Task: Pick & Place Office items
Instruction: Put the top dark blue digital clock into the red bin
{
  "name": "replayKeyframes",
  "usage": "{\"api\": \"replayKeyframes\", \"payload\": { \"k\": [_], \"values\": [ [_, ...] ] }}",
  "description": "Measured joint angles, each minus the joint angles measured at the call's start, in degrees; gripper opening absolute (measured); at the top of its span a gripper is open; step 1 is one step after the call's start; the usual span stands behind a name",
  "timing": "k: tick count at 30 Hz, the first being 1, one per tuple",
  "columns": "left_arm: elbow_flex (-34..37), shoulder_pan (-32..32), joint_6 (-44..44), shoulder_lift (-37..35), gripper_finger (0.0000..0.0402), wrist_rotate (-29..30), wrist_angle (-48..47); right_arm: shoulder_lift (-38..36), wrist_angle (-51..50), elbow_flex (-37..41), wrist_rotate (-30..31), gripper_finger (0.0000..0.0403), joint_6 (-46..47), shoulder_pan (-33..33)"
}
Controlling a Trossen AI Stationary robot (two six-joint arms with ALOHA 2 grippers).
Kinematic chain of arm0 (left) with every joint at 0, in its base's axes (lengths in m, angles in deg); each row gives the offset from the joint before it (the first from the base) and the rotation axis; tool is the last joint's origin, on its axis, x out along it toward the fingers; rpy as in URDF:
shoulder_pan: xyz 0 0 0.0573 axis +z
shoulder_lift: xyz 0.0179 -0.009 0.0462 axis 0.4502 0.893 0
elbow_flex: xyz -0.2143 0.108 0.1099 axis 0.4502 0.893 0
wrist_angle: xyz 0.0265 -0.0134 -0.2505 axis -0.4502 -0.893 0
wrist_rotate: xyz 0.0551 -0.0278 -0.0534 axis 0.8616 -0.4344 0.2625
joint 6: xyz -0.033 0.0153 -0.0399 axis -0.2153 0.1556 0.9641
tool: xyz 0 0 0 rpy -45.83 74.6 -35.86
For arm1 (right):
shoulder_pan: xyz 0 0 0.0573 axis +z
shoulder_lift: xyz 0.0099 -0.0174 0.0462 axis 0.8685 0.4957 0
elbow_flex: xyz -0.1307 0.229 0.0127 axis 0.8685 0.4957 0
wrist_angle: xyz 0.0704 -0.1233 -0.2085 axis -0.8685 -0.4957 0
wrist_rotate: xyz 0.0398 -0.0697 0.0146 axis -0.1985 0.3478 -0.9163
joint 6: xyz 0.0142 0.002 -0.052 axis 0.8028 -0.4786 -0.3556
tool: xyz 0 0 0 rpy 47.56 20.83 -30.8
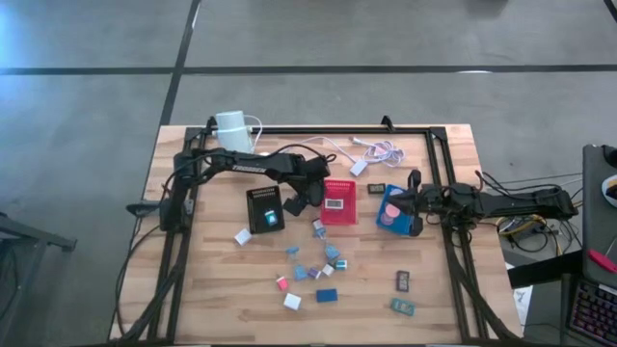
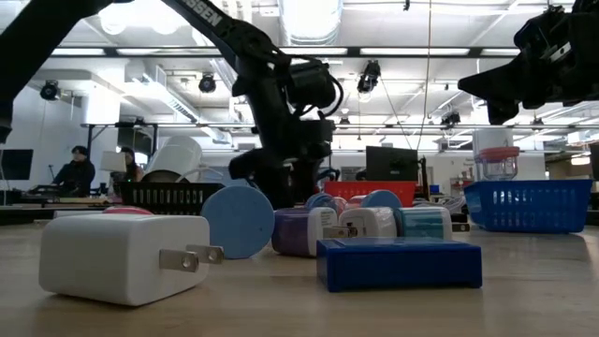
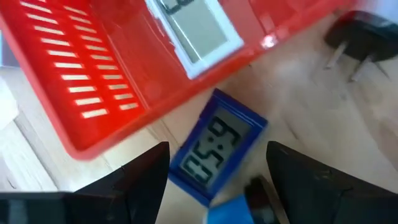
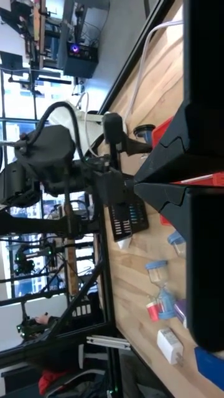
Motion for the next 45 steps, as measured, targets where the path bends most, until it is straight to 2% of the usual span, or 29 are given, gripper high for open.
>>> {"api": "replayKeyframes", "payload": {
  "k": [12,15,22,30,38,41,45],
  "values": [
    [-4.3,0.2,0.5,4.7,0.0264,0.0,-4.5,0.1,-0.3,0.0,0.0,0.0008,0.0,0.0],
    [-4.2,0.3,1.5,4.5,0.0236,0.0,-4.8,0.1,-0.3,0.0,0.0,0.0008,0.0,0.0],
    [-4.1,0.2,2.0,4.4,0.0133,-0.5,-5.1,0.1,-0.3,0.0,0.0,0.0008,0.1,0.0],
    [-3.8,0.3,3.6,2.7,0.0132,-0.4,-7.5,0.1,-0.3,0.0,0.0,0.0008,0.2,0.0],
    [-3.5,-0.4,7.4,-5.6,0.0132,-1.6,-13.1,0.2,-0.3,0.0,0.0,0.0008,0.1,0.0],
    [-2.1,-0.8,9.7,-11.3,0.0133,-5.3,-13.2,0.4,-0.3,0.0,0.1,0.0008,-0.5,0.0],
    [2.7,-1.2,13.0,-20.8,0.0133,-13.0,-13.0,0.6,-0.2,0.0,0.1,0.0008,-1.4,0.0]
  ]
}}
